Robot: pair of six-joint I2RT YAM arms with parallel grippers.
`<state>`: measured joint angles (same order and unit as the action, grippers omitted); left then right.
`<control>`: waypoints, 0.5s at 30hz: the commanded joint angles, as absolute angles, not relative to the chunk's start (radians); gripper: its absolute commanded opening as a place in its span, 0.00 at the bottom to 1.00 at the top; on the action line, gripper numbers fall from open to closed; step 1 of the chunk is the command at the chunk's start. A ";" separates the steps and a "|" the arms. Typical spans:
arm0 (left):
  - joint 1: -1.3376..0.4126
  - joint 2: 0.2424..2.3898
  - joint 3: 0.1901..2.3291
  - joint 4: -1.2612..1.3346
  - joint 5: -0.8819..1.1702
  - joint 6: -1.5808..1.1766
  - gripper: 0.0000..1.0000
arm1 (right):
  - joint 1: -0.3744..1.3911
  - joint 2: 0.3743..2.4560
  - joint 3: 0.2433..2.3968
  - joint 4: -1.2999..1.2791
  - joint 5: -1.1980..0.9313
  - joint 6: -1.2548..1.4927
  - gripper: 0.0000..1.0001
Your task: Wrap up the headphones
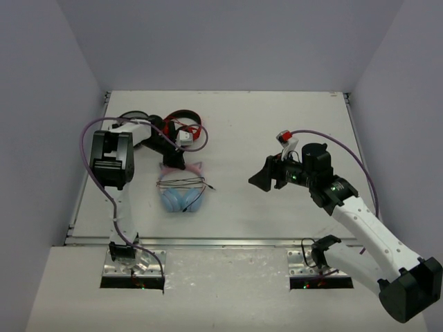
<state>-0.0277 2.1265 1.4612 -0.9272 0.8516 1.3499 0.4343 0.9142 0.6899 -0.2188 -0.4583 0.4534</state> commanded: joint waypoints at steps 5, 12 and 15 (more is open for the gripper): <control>-0.047 2.023 1.433 -0.819 0.759 1.250 0.26 | 0.437 0.894 0.676 -0.158 -0.479 0.465 0.67; -0.107 1.918 1.428 -0.743 0.680 1.168 0.33 | 0.436 0.897 0.675 -0.149 -0.471 0.463 0.67; -0.140 1.859 1.434 -0.744 0.628 1.134 1.00 | 0.436 0.897 0.681 -0.161 -0.468 0.459 0.67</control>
<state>-0.1108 1.9549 1.4208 -0.7834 0.6651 1.1790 0.4343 0.9077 0.6781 -0.2024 -0.4644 0.4557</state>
